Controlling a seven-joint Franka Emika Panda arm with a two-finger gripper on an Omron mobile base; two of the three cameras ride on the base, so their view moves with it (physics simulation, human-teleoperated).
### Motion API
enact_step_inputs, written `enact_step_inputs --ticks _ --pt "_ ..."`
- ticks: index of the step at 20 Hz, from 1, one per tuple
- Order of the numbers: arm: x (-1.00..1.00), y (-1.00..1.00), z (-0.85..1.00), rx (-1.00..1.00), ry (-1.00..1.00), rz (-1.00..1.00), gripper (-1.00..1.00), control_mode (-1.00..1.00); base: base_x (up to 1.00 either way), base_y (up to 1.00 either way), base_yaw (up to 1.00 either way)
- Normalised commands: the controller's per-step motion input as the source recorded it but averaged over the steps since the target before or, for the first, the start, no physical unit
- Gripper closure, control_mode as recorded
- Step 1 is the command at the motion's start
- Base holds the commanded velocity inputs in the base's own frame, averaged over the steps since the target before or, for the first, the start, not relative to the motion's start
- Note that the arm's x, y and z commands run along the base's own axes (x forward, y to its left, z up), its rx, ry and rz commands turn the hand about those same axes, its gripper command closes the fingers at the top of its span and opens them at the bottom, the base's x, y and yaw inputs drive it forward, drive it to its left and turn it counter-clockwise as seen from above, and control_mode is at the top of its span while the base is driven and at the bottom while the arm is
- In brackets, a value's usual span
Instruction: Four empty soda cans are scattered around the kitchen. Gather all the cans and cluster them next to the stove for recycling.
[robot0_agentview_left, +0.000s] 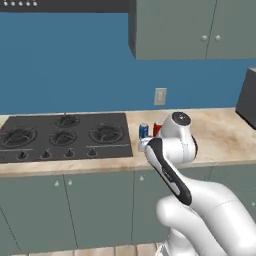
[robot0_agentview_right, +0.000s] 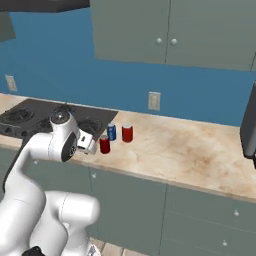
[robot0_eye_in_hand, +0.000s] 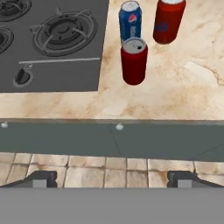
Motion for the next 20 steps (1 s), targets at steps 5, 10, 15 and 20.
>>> enact_step_inputs --ticks 5,10,15,20 --pt "0.0 0.0 0.0 0.0 0.0 0.0 -1.0 1.0 -0.17 0.0 0.88" --pt "0.0 0.0 0.0 0.0 0.0 0.0 -1.0 1.0 -0.01 0.0 1.0" --pt "0.0 0.0 0.0 0.0 0.0 0.0 -1.0 1.0 0.0 0.0 1.0" --pt "0.0 0.0 0.0 0.0 0.0 0.0 -1.0 1.0 -0.01 0.0 1.0"
